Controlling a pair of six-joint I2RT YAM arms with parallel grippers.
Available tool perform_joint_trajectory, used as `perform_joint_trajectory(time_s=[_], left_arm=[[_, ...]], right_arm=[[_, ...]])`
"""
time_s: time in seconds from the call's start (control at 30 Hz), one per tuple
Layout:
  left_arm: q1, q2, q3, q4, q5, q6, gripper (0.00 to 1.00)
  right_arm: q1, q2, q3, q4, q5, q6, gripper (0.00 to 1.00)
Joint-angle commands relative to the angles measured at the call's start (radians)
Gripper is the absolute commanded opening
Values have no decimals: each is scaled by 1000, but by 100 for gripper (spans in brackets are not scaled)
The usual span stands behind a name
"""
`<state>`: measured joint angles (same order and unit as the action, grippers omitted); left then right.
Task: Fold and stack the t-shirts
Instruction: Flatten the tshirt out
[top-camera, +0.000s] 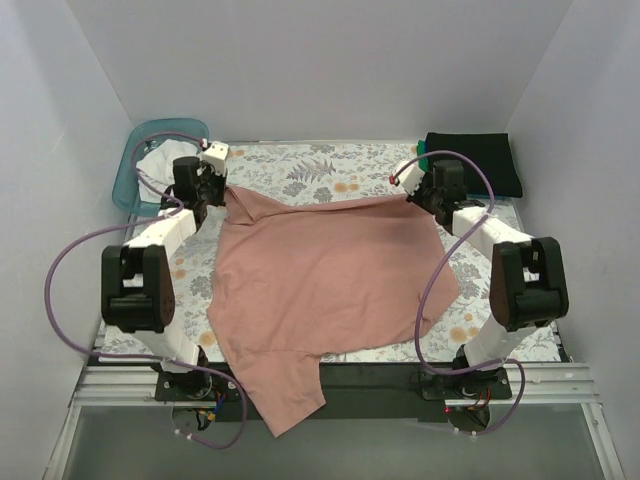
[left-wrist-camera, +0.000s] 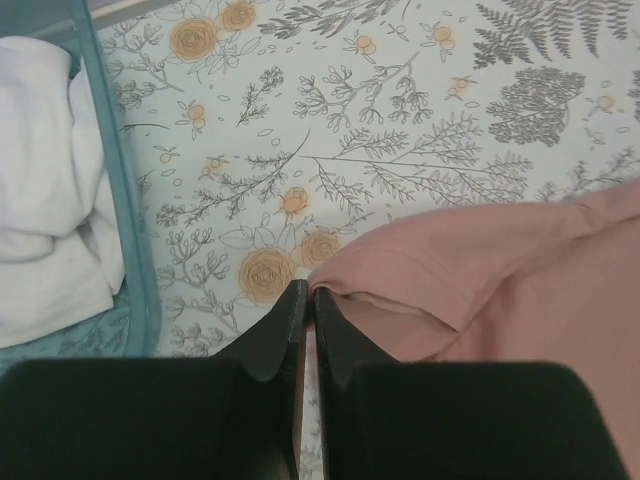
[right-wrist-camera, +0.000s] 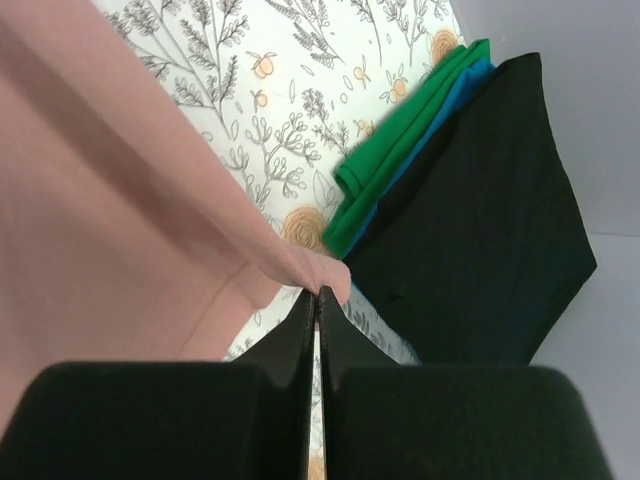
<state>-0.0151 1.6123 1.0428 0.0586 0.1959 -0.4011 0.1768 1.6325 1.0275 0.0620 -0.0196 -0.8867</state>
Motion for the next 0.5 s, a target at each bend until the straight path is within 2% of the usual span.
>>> perform_joint_trajectory(time_s=[0.0,0.17,0.47], left_arm=[[6,87,126,60,-32,-7,0],[6,189,209,55,-72,7,0],[4,147,175,24,-44,8,0]], right_arm=[[-3,36,115,107,15,9,1],[-2,127,177,108,15,15,1],[-2,162,171,105,55,11,1]])
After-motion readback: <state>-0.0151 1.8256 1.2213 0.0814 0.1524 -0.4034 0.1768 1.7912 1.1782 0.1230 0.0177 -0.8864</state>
